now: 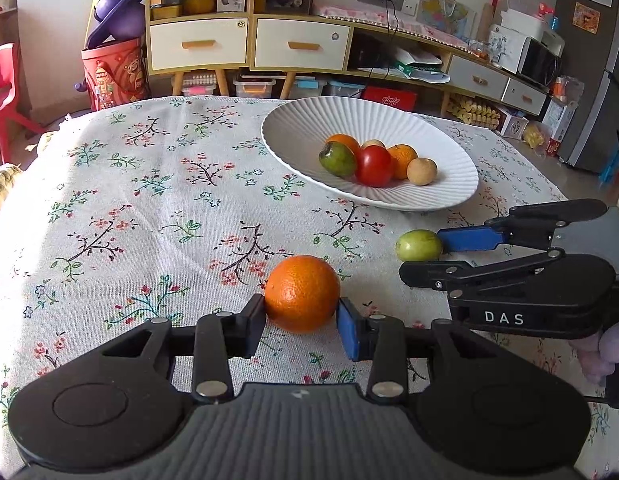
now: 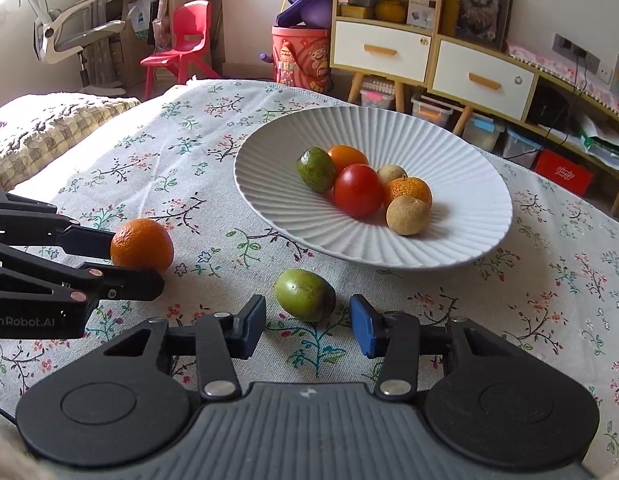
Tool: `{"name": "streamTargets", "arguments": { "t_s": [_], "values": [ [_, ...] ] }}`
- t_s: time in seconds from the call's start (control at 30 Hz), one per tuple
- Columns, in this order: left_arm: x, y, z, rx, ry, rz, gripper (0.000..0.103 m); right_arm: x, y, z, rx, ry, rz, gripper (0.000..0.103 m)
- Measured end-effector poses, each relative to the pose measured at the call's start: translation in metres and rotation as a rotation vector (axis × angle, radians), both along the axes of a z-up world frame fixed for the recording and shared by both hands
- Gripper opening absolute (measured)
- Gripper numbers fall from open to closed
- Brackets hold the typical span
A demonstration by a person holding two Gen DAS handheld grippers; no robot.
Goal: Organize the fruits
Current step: 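Grasp the large green fruit with the right gripper while the left gripper holds the orange, then carry the orange and green fruit into the white bowl and open both grippers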
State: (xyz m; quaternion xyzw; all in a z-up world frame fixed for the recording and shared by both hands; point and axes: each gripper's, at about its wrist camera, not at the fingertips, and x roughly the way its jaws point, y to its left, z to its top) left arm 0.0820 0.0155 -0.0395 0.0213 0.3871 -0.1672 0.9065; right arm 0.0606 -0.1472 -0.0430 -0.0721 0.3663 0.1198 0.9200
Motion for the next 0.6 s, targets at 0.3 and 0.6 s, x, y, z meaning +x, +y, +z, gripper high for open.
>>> {"name": "streamTargets", "arguments": {
  "t_s": [0.3,0.6],
  "values": [
    [0.0002,-0.0009,-0.0002,0.000,0.000,0.000,0.024,0.0029,-0.0011,0.0017,0.011,-0.004,-0.005,0.035],
    [0.0002,-0.0018,0.0007,-0.002,-0.002,-0.002,0.024,-0.0007,-0.0010,0.0069,0.031,-0.007,0.012,0.029]
  ]
}}
